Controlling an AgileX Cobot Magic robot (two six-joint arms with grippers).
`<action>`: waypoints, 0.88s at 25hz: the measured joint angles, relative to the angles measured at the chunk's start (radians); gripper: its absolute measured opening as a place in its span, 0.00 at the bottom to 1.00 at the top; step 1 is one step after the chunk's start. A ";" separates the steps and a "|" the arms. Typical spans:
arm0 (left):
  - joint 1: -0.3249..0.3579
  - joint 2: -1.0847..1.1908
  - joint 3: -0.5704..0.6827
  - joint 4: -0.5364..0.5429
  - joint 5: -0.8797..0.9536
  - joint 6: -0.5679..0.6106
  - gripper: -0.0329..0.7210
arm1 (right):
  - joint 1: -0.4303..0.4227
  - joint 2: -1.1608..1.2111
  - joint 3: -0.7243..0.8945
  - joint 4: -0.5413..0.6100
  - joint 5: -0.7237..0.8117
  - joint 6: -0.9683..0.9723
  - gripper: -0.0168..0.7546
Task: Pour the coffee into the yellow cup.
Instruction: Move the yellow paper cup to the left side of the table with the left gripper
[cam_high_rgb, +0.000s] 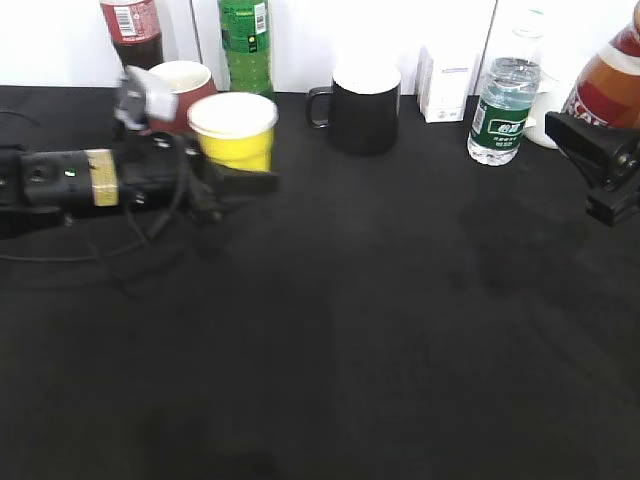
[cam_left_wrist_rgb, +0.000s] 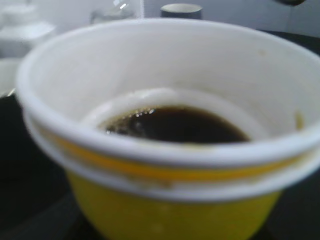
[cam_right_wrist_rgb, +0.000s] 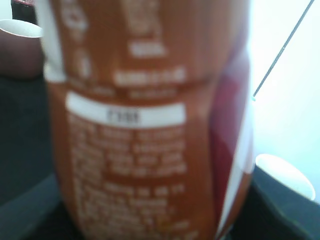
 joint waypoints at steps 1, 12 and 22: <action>0.015 0.000 0.002 -0.009 -0.005 0.008 0.63 | 0.000 0.000 0.000 0.000 0.000 0.000 0.72; 0.034 0.003 0.036 -0.422 0.075 0.316 0.63 | 0.000 0.000 0.000 0.000 0.000 0.002 0.72; 0.034 0.115 0.061 -0.508 0.042 0.353 0.63 | 0.000 0.000 0.000 0.000 0.000 0.002 0.72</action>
